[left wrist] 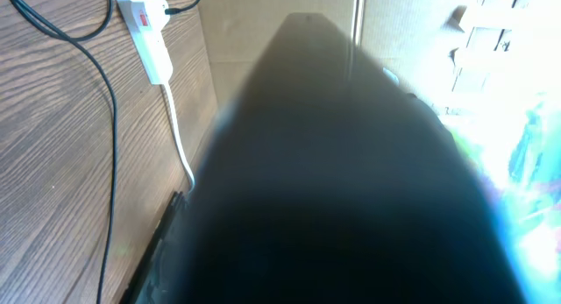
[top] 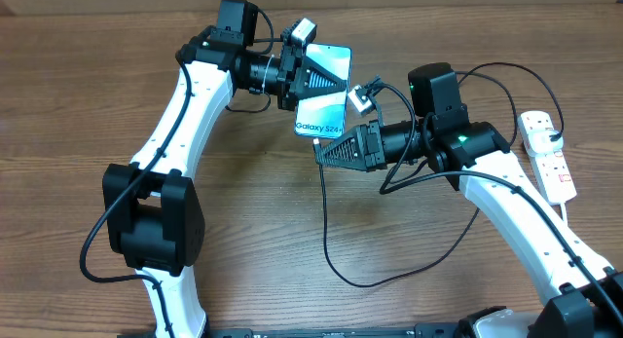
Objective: Plug charger to phone and switch on socket
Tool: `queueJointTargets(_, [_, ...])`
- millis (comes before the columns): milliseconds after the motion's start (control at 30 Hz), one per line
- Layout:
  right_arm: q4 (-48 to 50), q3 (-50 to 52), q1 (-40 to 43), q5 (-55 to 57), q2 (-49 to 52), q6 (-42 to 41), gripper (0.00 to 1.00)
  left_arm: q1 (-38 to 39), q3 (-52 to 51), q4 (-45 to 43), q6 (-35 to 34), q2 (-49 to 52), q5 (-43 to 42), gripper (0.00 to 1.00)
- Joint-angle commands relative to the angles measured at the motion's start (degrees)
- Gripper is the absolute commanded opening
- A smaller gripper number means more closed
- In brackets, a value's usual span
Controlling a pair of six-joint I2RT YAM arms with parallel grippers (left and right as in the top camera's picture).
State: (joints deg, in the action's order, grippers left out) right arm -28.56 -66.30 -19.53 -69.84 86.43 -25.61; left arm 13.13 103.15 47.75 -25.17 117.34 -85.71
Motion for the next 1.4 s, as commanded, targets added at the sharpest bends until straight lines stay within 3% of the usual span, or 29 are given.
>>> queueJointTargets(0, [0.26,0.35,-0.11,1.84,0.04,-2.69,0.04,0.42,0.24,-0.66,-0.11,0.37,-1.79,0.04])
queueJointTargets(267, [5.44,0.35,-0.13,3.82,0.04,-6.82,0.04,0.0,0.24,-4.2,-0.85,0.37,-1.81,0.04])
queueJointTargets(533, [9.66,0.35,-0.13,3.82,0.04,-7.61,0.04,-2.99,0.24,-10.69,-10.88,0.37,0.44,0.04])
queueJointTargets(933, [11.56,0.35,-0.22,7.3,0.04,-9.16,0.04,-3.02,0.24,-11.34,-12.26,0.37,2.45,0.04])
queueJointTargets(1233, [11.61,0.35,-0.42,7.45,0.04,-9.14,0.04,-2.93,0.24,-24.28,-21.46,0.37,3.58,0.04])
queueJointTargets(1367, [11.63,0.35,-0.39,7.5,0.04,-9.14,0.04,-2.89,0.24,-25.49,-22.93,0.37,2.89,0.04])
